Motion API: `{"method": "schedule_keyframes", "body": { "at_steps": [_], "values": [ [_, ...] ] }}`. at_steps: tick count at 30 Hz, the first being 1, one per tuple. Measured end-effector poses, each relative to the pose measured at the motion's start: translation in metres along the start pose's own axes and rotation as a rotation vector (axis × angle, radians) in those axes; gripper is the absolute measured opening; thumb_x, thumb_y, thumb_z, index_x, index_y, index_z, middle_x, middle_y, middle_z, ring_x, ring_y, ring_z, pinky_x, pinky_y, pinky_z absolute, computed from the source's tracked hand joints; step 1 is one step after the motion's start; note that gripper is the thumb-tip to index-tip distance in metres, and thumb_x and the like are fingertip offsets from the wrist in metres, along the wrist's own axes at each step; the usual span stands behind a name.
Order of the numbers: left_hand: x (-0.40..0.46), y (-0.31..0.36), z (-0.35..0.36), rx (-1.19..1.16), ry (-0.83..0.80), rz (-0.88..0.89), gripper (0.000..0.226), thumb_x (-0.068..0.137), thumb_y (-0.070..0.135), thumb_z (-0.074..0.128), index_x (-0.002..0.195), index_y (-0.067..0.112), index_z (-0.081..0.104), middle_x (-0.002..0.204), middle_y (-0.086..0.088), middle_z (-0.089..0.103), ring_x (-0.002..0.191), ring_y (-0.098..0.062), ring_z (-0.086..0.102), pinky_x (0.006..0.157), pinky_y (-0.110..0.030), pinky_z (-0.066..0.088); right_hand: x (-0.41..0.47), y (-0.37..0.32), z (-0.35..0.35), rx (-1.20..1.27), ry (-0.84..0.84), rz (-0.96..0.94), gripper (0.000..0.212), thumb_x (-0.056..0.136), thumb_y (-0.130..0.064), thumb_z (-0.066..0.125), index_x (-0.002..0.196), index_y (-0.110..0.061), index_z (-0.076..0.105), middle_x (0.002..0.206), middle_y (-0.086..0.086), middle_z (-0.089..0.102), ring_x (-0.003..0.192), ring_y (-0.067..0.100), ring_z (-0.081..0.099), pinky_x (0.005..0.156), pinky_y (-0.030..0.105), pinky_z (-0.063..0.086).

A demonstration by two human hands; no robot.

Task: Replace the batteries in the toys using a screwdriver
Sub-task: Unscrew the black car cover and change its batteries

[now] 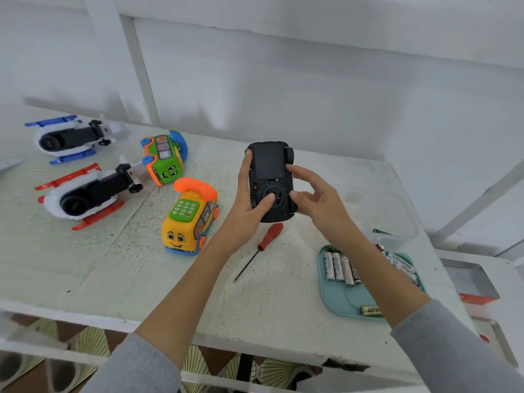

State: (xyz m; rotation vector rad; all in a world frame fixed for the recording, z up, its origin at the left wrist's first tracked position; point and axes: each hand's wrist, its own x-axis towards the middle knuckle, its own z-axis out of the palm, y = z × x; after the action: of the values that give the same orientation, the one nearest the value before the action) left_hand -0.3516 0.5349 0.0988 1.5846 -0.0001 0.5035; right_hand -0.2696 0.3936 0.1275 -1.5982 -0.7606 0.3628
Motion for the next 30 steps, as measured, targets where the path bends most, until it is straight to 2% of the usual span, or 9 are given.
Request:
{"method": "schedule_keyframes", "body": {
  "at_steps": [3,6,9,14,16,19,23,27,30],
  "values": [
    [0.008,-0.003,-0.006,0.036,0.035,0.032,0.076,0.097,0.009,0.05,0.136,0.055,0.004,0.154,0.0,0.027,0.134,-0.013,0.043,0.1,-0.021,0.045,0.004,-0.001,-0.007,-0.175,0.026,-0.012,0.04,0.091,-0.013,0.056,0.126,-0.031,0.05,0.124,-0.008,0.056,0.099,0.009,0.064,0.087,0.028,0.052],
    [0.014,-0.01,-0.01,0.089,0.075,0.021,0.074,0.092,0.018,0.05,0.135,0.055,0.002,0.146,0.009,0.034,0.13,-0.006,0.046,0.101,-0.02,0.042,0.0,0.005,-0.011,-0.328,0.07,0.002,0.022,0.086,-0.011,0.063,0.104,-0.024,0.061,0.103,-0.007,0.065,0.091,0.006,0.063,0.083,0.028,0.053],
    [0.016,-0.022,-0.012,0.144,0.081,0.004,0.074,0.091,0.021,0.051,0.139,0.05,0.002,0.144,0.014,0.034,0.129,-0.004,0.045,0.103,-0.025,0.042,-0.008,0.011,-0.008,-0.442,-0.106,0.039,0.012,0.082,-0.009,0.067,0.09,-0.017,0.069,0.092,-0.008,0.068,0.085,0.004,0.062,0.079,0.025,0.053],
    [0.019,-0.036,-0.014,0.218,0.074,-0.017,0.073,0.091,0.018,0.051,0.143,0.037,0.004,0.133,0.029,0.032,0.119,0.013,0.045,0.099,-0.016,0.041,-0.011,0.024,0.01,-0.698,-0.38,-0.047,0.032,0.08,-0.003,0.067,0.108,-0.019,0.067,0.105,-0.01,0.064,0.088,0.007,0.049,0.071,0.007,0.035],
    [0.018,-0.04,-0.014,0.228,0.092,-0.024,0.073,0.09,0.018,0.051,0.143,0.038,0.005,0.132,0.026,0.034,0.117,0.013,0.046,0.097,-0.014,0.041,-0.011,0.031,0.018,-0.765,-0.428,-0.055,0.039,0.082,-0.003,0.065,0.117,-0.021,0.062,0.109,-0.01,0.062,0.091,0.012,0.043,0.077,0.015,0.036],
    [0.016,-0.046,-0.016,0.233,0.105,-0.032,0.074,0.09,0.019,0.051,0.142,0.043,0.006,0.137,0.014,0.035,0.122,0.003,0.046,0.1,-0.022,0.043,-0.013,0.04,0.026,-0.872,-0.456,-0.113,0.039,0.083,-0.006,0.065,0.12,-0.018,0.061,0.109,-0.002,0.057,0.093,0.014,0.037,0.083,0.03,0.04],
    [0.012,-0.051,-0.016,0.238,0.087,-0.03,0.074,0.09,0.018,0.051,0.144,0.039,0.005,0.132,0.027,0.032,0.118,0.016,0.043,0.099,-0.018,0.042,-0.016,0.045,0.027,-0.879,-0.398,-0.166,0.018,0.078,-0.006,0.071,0.096,-0.009,0.072,0.096,0.007,0.053,0.089,0.015,0.037,0.077,0.042,0.045],
    [0.011,-0.056,-0.013,0.247,0.1,-0.003,0.076,0.089,0.015,0.052,0.149,0.023,0.006,0.128,0.034,0.032,0.114,0.02,0.044,0.093,-0.01,0.041,-0.019,0.033,0.013,-0.8,-0.361,-0.116,0.014,0.074,-0.01,0.074,0.088,-0.012,0.072,0.099,0.001,0.057,0.09,0.014,0.038,0.083,0.024,0.036],
    [0.008,-0.059,-0.012,0.239,0.11,-0.016,0.075,0.089,0.019,0.054,0.148,0.032,0.007,0.129,0.039,0.036,0.119,0.011,0.046,0.101,-0.024,0.044,-0.023,0.01,0.0,-0.597,-0.222,0.019,0.009,0.08,-0.015,0.069,0.088,-0.019,0.068,0.099,-0.008,0.064,0.095,0.007,0.052,0.084,0.012,0.036]
  ]
}}
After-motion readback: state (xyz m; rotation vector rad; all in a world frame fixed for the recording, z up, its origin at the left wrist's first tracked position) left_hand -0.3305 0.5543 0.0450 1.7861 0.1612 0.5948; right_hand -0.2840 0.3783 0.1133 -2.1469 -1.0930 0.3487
